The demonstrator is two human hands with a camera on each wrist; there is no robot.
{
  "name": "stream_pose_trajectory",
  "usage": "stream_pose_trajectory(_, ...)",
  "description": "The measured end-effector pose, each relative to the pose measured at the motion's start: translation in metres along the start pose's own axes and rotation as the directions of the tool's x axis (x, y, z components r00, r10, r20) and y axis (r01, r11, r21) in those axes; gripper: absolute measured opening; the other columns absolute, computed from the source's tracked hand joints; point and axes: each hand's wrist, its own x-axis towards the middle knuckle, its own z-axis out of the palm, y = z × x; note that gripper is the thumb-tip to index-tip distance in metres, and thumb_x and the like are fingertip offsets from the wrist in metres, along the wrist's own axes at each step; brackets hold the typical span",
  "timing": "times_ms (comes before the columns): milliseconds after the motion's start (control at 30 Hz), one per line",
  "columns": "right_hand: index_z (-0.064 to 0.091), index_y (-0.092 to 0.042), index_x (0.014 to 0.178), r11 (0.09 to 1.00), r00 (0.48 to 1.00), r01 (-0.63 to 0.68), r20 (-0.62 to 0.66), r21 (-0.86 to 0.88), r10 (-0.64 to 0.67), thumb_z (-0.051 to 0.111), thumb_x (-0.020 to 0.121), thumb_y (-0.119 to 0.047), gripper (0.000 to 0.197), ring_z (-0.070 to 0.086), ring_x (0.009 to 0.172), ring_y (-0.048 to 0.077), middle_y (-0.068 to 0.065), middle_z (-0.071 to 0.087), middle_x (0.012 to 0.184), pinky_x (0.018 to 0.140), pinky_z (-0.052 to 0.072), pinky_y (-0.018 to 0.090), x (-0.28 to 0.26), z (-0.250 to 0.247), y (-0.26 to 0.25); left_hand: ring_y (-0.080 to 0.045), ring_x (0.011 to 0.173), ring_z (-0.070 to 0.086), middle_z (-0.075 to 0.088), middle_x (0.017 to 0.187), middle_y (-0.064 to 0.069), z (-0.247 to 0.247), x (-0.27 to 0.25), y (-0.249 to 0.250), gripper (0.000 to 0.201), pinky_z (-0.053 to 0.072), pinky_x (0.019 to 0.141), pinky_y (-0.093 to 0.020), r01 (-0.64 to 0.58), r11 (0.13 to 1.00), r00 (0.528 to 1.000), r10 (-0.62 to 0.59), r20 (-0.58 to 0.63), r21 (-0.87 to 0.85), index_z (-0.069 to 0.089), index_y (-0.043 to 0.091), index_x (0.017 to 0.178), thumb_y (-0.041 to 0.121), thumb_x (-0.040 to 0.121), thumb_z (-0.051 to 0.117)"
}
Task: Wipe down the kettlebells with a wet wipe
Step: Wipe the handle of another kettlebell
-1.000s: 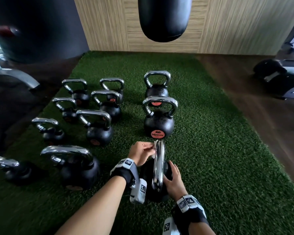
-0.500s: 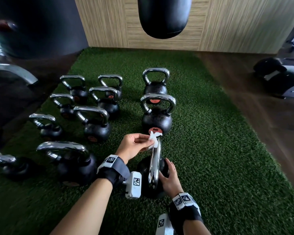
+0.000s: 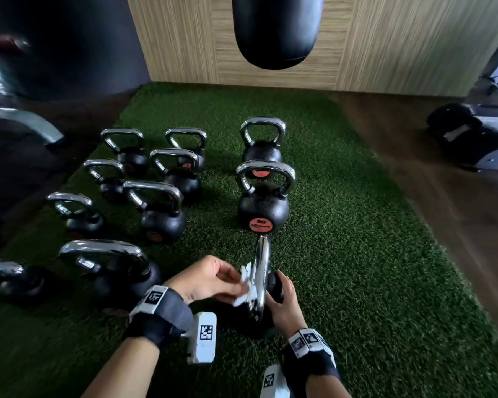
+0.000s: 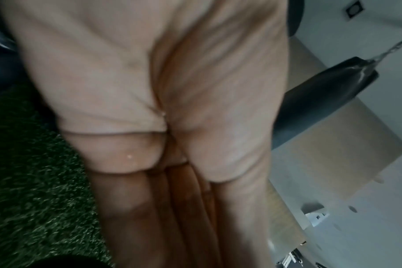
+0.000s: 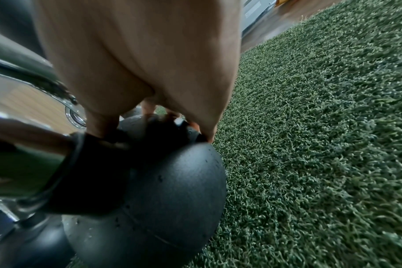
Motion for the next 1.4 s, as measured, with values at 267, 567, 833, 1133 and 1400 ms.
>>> stream_pose_trajectory(267,0.035,-0.015,0.153,1.0,1.0,0.004,0.02,0.004,-0.004,0.074,0.09,-0.027,0.075,0.035,0.145,0.023,0.012,0.027,0.16,0.121,0.03,0.036,0.001,-0.001,0.001,-0.009,0.065,0.069,0.076,0.073,-0.002,0.001,-0.011,-0.016,0.014,0.06,0.064,-0.025,-0.067,0.987,0.997,0.062,0.04,0.146,0.079,0.022,0.065,0.012,0.065,0.09)
stream_pose_trajectory(567,0.035,-0.016,0.153,1.0,1.0,0.008,0.03,0.007,-0.008,0.072,0.091,-0.026,0.073,0.039,0.141,0.025,0.011,0.027,0.16,0.118,0.033,0.035,0.0,-0.002,0.003,-0.002,0.075,0.066,0.079,0.082,0.005,0.002,-0.012,-0.029,0.021,0.051,0.07,-0.02,-0.103,0.922,0.994,0.088,0.059,0.372,0.08,0.026,0.077,0.008,0.073,0.09)
stream_pose_trajectory(833,0.035,-0.016,0.153,1.0,1.0,-0.007,0.026,-0.02,0.007,0.072,0.091,-0.025,0.073,0.041,0.14,0.025,0.012,0.027,0.161,0.113,0.033,0.029,-0.001,-0.002,0.001,-0.003,0.081,0.07,0.08,0.089,0.005,0.007,-0.007,-0.047,0.019,0.054,0.077,-0.023,-0.081,0.915,0.996,0.09,-0.005,0.395,0.084,0.022,0.092,0.021,0.074,0.09)
stream_pose_trajectory(1133,0.066,-0.034,0.122,0.973,0.927,0.212,-0.295,-0.094,-0.23,0.075,0.088,-0.02,0.037,0.069,0.093,0.015,0.003,0.07,0.114,0.085,0.06,0.04,-0.022,-0.045,-0.082,0.005,0.08,0.071,0.079,0.089,0.015,-0.001,-0.005,-0.02,0.017,0.051,0.075,-0.008,-0.29,0.945,0.872,0.327,-0.365,0.155,0.082,0.04,0.082,0.034,0.066,0.087)
stream_pose_trajectory(1400,0.074,-0.034,0.111,0.8,0.801,0.599,0.041,-0.049,-0.597,0.079,0.068,-0.048,0.045,0.07,0.092,0.007,-0.013,0.072,0.109,0.09,0.059,0.036,-0.035,-0.051,-0.155,-0.007,0.063,0.066,0.072,0.073,0.0,0.011,-0.008,0.033,0.029,0.055,0.063,-0.017,-0.331,0.886,0.929,0.245,-0.277,-0.324,0.077,0.019,0.078,0.037,0.062,0.092)
